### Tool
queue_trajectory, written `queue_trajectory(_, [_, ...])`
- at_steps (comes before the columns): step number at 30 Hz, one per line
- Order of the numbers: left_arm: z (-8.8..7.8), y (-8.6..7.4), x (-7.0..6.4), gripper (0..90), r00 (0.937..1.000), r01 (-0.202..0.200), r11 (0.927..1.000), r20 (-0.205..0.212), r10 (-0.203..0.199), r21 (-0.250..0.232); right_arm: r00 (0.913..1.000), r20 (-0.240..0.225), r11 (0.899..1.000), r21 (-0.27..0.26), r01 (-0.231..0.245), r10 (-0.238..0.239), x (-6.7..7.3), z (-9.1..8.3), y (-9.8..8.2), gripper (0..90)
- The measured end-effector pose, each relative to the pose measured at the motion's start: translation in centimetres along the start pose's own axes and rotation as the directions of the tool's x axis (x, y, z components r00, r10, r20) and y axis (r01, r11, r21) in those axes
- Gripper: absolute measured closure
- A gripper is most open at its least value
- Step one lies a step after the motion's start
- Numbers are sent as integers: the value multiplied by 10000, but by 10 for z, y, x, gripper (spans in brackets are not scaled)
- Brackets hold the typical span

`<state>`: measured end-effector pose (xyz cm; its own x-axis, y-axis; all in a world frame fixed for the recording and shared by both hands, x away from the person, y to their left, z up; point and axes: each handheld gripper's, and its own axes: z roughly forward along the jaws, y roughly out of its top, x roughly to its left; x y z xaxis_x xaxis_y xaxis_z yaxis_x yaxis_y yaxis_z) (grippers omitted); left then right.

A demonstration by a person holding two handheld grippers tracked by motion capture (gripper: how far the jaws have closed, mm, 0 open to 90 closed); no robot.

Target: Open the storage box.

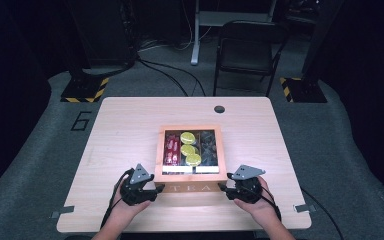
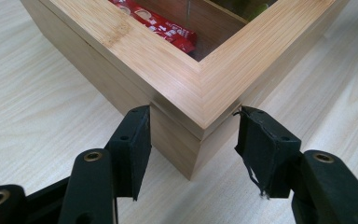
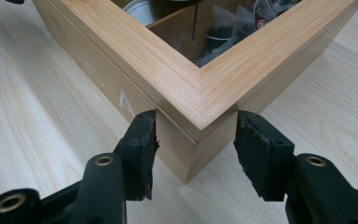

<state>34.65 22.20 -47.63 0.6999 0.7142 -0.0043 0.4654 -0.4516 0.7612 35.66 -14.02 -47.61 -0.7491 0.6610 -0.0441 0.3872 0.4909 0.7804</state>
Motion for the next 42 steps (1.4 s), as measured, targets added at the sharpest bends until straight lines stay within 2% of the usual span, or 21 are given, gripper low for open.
queue_trajectory(2, [0, 0, 0, 445, 10000, -27, 10000, -14, 27, 7, 10000, 9, 10000, -49, -4, 5, 0, -1, 0, 483])
queue_trajectory(6, [-2, 1, -1, 445, 10000, 53, 9999, 10, -53, -97, 9995, -63, 9992, -215, -324, 323, 0, -2, 1, 489])
queue_trajectory(9, [-5, 2, 0, 462, 10000, 37, 9994, -12, -37, -349, 9991, -86, 9991, -106, -405, 404, 0, -3, 2, 494])
queue_trajectory(10, [-6, 2, 0, 485, 9999, 156, 9984, 41, -154, -545, 9992, -50, 9989, -220, -402, 401, 0, -3, 2, 510])
queue_trajectory(14, [-8, 4, 0, 505, 9998, 176, 9970, -31, -179, -753, 9984, 78, 9969, -550, -559, 564, 0, -7, 5, 532])
queue_trajectory(19, [-9, 6, -3, 491, 9994, 82, 9953, -336, -115, -969, 9984, 79, 9960, -707, -550, 557, 0, -8, 6, 534])
queue_trajectory(21, [-10, 7, -2, 489, 9994, 100, 9944, -327, -135, -1057, 9985, 100, 9951, -829, -537, 547, -1, -9, 7, 534])
queue_trajectory(23, [-11, 7, -3, 488, 9991, 296, 9928, -253, -327, -1162, 9985, 132, 9948, -876, -516, 529, -1, -10, 8, 533])
queue_trajectory(27, [-14, 9, -1, 474, 9990, 321, 9915, -281, -360, -1262, 9983, 23, 9931, -1013, -585, 590, -3, -12, 10, 532])
queue_trajectory(32, [-22, 20, -3, 459, 9977, 70, 9875, -658, -176, -1573, 9980, 240, 9904, -1269, -556, 591, -4, -18, 19, 511])
queue_trajectory(34, [-26, 24, -2, 460, 9977, 100, 9863, -641, -208, -1647, 9981, 481, 9893, -1426, -310, 382, -4, -21, 24, 507])
queue_trajectory(36, [-28, 28, -1, 460, 9975, 96, 9827, -676, -225, -1852, 9977, 576, 9879, -1524, -273, 365, -4, -24, 29, 506])
queue_trajectory(37, [-30, 30, 0, 461, 9974, 76, 9819, -694, -211, -1891, 9979, 571, 9872, -1580, -214, 307, -5, -25, 31, 506])
queue_trajectory(40, [-34, 35, 2, 463, 9978, 89, 9812, -630, -215, -1925, 9972, 458, 9842, -1699, -498, 584, -7, -28, 37, 506])
queue_trajectory(42, [-35, 37, 3, 464, 9980, 102, 9810, -592, -220, -1938, 9978, 352, 9842, -1703, -490, 558, -10, -30, 40, 507])
